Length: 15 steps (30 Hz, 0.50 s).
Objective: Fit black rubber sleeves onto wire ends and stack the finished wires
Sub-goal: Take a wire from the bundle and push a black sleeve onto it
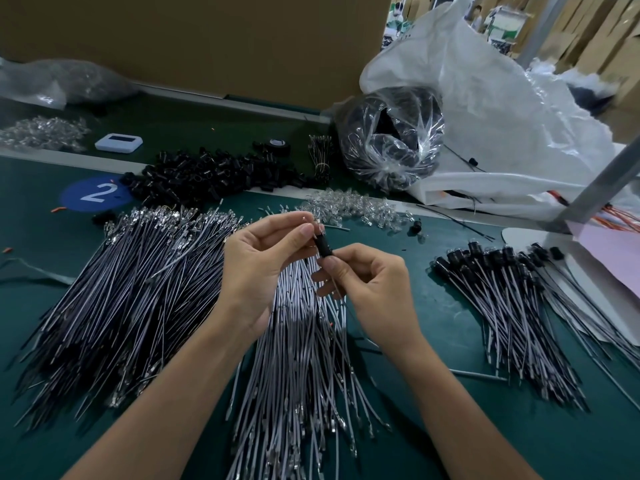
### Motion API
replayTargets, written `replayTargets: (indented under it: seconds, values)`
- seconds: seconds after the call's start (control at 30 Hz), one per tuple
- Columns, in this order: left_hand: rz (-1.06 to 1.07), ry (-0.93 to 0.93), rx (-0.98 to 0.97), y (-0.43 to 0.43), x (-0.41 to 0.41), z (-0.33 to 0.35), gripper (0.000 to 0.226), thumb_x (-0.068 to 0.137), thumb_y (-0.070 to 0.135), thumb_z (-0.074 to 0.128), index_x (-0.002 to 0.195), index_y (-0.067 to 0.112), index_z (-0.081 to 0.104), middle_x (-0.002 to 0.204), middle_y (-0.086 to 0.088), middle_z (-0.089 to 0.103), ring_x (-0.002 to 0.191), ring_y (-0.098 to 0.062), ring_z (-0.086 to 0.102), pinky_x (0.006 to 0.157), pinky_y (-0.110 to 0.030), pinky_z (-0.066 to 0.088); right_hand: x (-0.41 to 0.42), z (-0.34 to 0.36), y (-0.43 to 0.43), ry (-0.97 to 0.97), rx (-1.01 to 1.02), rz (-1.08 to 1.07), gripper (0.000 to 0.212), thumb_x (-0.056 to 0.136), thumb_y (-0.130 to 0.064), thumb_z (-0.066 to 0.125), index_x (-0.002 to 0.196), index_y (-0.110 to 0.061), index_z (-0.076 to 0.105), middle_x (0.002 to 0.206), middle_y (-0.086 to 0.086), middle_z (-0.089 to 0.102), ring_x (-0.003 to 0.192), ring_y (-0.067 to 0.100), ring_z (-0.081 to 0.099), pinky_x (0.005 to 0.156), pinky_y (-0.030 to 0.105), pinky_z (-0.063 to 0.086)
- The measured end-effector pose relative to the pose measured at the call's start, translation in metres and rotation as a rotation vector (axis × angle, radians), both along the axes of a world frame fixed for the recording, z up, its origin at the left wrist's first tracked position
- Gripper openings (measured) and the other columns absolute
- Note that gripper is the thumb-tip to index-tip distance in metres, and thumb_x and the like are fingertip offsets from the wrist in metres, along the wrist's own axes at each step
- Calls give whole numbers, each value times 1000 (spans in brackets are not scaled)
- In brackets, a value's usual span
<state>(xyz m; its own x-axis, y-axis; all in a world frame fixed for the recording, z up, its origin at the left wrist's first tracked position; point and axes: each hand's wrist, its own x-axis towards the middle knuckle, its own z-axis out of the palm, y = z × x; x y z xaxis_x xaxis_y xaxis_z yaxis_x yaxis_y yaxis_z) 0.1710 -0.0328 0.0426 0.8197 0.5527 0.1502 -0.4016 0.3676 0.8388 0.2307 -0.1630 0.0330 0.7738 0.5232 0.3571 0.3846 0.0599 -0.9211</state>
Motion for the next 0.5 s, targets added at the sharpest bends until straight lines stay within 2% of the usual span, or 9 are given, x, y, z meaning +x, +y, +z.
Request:
replayTargets:
  seconds: [0.13, 0.27, 0.5]
  values:
    - [-21, 5, 5, -1, 0, 1, 12, 69, 14, 70, 77, 17, 79, 82, -7, 77, 78, -14, 73, 68, -21, 58, 0, -1, 0, -39, -11, -13, 15, 88, -7, 69, 82, -21, 72, 72, -3, 74, 63, 16, 72, 60, 23, 56]
    - [-48, -3, -20, 1, -1, 2, 12, 64, 16, 74, 75, 16, 79, 82, -6, 76, 74, -13, 72, 66, -21, 57, 1, -2, 0, -39, 1, -20, 16, 88, -7, 69, 82, -21, 72, 73, -2, 74, 63, 16, 72, 60, 23, 56]
    - [-63, 20, -36, 4, -2, 3, 14, 58, 19, 78, 72, 16, 76, 84, -9, 76, 77, -16, 73, 68, -22, 58, 4, -5, 0, -53, -29, -20, 16, 90, -7, 66, 87, -20, 74, 78, 1, 75, 67, 21, 72, 68, 35, 60]
